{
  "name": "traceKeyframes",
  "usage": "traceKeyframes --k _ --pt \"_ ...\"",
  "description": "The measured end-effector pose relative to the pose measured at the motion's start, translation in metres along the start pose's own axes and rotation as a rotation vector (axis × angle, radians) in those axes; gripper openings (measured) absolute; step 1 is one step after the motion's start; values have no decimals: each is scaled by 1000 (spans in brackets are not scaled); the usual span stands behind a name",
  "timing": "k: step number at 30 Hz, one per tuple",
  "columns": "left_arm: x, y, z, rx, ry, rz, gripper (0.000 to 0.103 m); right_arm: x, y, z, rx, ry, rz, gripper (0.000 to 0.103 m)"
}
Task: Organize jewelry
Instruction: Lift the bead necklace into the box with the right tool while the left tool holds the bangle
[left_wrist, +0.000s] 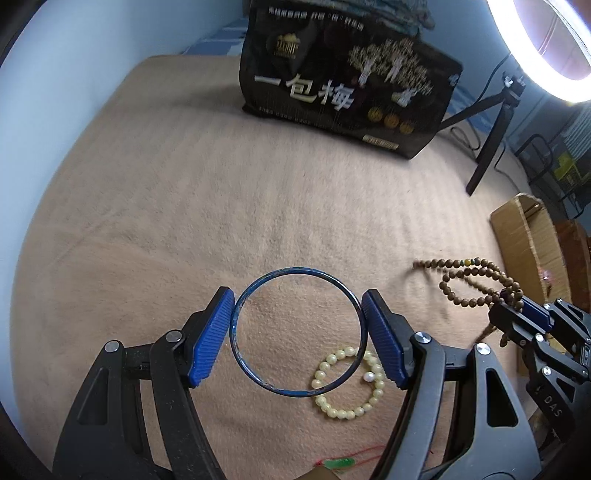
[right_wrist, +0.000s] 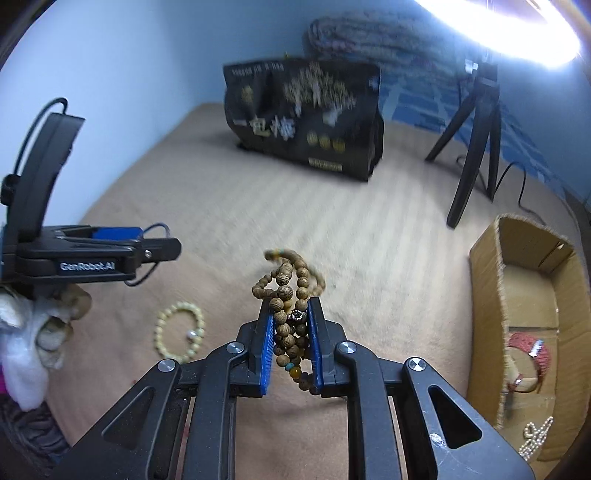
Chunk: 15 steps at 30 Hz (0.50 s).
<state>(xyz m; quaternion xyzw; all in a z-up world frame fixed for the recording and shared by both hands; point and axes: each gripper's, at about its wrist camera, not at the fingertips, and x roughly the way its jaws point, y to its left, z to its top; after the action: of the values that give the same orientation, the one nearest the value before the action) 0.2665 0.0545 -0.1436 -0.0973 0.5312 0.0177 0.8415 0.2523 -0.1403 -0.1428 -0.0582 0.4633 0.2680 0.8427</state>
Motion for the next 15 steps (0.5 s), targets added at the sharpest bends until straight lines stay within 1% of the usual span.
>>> traceKeyframes --k 3,7,11,13,15 --pt "-15 -2 -1 -6 -24 -17 73 -19 3 1 3 -34 -3 15" --pt "-30 -14 -3 11 -60 -30 73 -39 -2 4 19 -82 -9 15" --pt "-42 -32 -6 46 -93 -47 73 -67 -11 5 42 -135 -16 14" --pt "-47 -41 -8 63 -104 -58 73 -82 -17 4 57 -163 -21 12" --pt "-54 -53 -12 88 -118 -69 73 -96 -23 2 62 -194 -33 12"
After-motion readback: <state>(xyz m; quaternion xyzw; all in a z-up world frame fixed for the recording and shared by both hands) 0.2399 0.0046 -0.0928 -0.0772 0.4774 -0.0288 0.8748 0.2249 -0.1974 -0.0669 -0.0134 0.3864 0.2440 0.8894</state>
